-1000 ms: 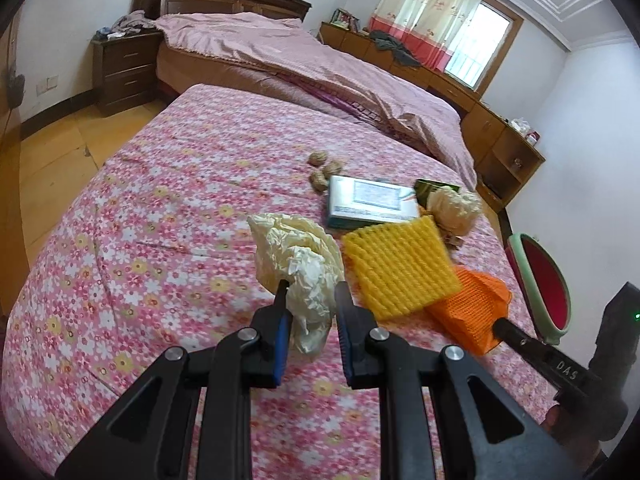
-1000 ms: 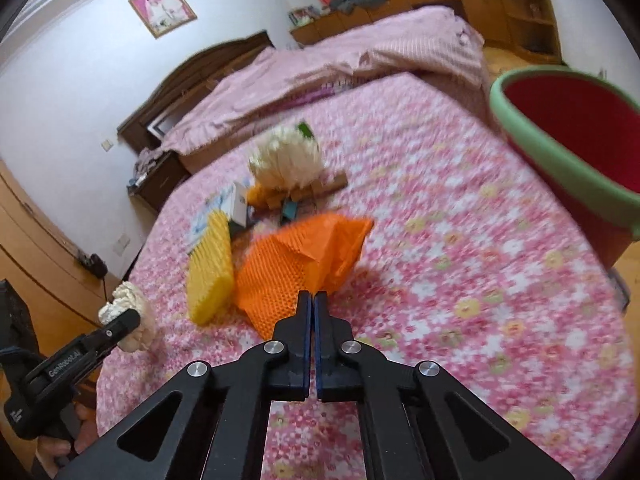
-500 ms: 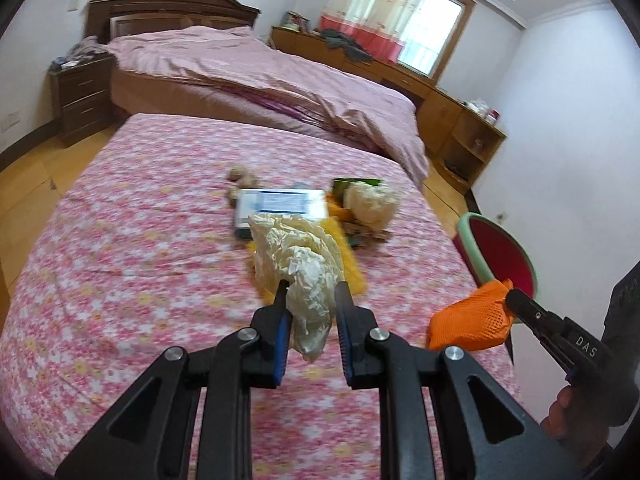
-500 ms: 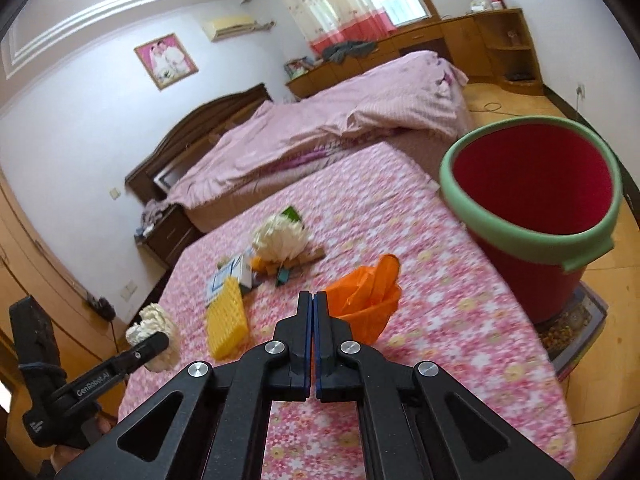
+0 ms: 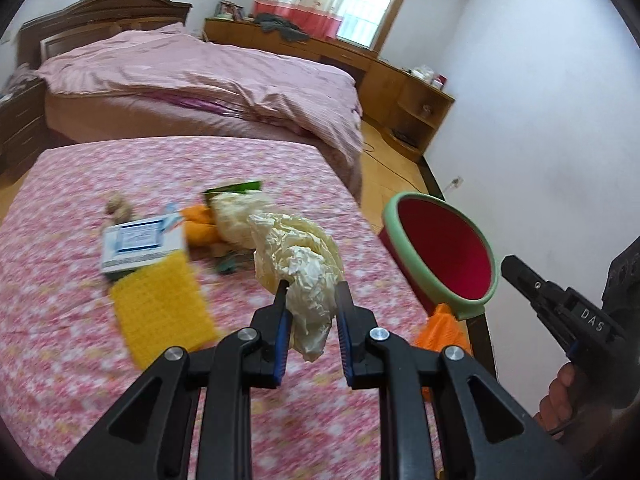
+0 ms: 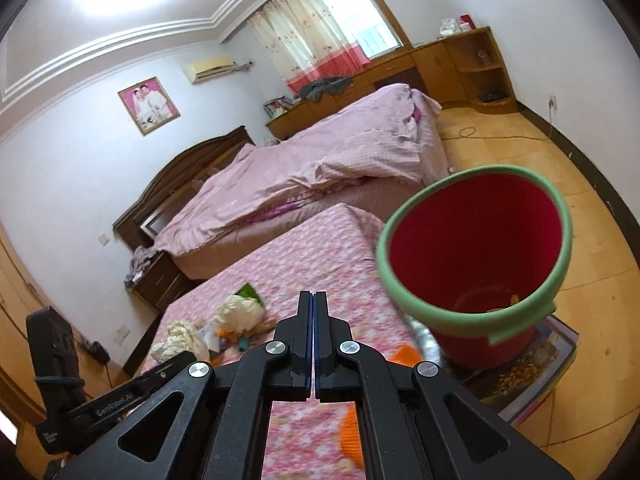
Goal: Collect trash
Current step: 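Carry both items to the red bucket and open both tools to drop them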
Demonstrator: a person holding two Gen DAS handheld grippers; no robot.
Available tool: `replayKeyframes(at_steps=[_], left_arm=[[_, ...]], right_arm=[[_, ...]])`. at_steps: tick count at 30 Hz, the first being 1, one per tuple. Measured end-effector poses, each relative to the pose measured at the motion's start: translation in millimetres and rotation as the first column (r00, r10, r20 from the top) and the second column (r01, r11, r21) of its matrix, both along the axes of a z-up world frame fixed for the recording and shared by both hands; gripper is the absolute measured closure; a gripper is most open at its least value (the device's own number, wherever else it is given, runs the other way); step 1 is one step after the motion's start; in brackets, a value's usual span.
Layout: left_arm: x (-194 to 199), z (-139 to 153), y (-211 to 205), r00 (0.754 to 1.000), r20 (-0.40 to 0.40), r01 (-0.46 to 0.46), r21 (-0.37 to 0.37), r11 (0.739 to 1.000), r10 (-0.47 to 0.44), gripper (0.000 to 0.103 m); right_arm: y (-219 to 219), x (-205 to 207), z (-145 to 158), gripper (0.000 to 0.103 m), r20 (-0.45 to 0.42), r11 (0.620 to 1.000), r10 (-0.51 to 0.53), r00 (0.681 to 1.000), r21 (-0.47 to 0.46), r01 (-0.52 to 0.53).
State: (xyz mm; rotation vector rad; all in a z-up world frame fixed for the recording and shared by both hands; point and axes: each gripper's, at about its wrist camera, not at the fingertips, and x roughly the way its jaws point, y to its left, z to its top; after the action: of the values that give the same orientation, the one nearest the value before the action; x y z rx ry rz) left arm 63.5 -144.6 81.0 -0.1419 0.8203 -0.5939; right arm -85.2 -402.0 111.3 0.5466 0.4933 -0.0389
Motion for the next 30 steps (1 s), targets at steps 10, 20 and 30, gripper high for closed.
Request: replayKeyframes(at_steps=[10, 20, 30], left_arm=[[1.8, -12.3, -22.4, 0.999, -0.048, 0.021, 0.022, 1.000, -0.020, 0.083], [-9.8, -16.4, -6.5, 0.999, -0.050, 0.002, 0.020, 1.000, -0.001, 0.083], [-16.3, -20.3, 12.8, 0.998, -0.055, -0.025, 0.017, 1.000, 0.026, 0.083]], right_arm=[[-10.6, -3.8, -34.3, 0.072, -0.158, 0.995, -0.033, 0.987, -0.101, 0.017], [-2.8, -13.1, -65.6, 0.035, -0.253, 0.994, -0.052, 0.966, -0.107, 0.025], [30.7, -4.5, -83.7, 0.035, -0.325, 0.982, 0.022, 0.945, -0.170, -0.081]])
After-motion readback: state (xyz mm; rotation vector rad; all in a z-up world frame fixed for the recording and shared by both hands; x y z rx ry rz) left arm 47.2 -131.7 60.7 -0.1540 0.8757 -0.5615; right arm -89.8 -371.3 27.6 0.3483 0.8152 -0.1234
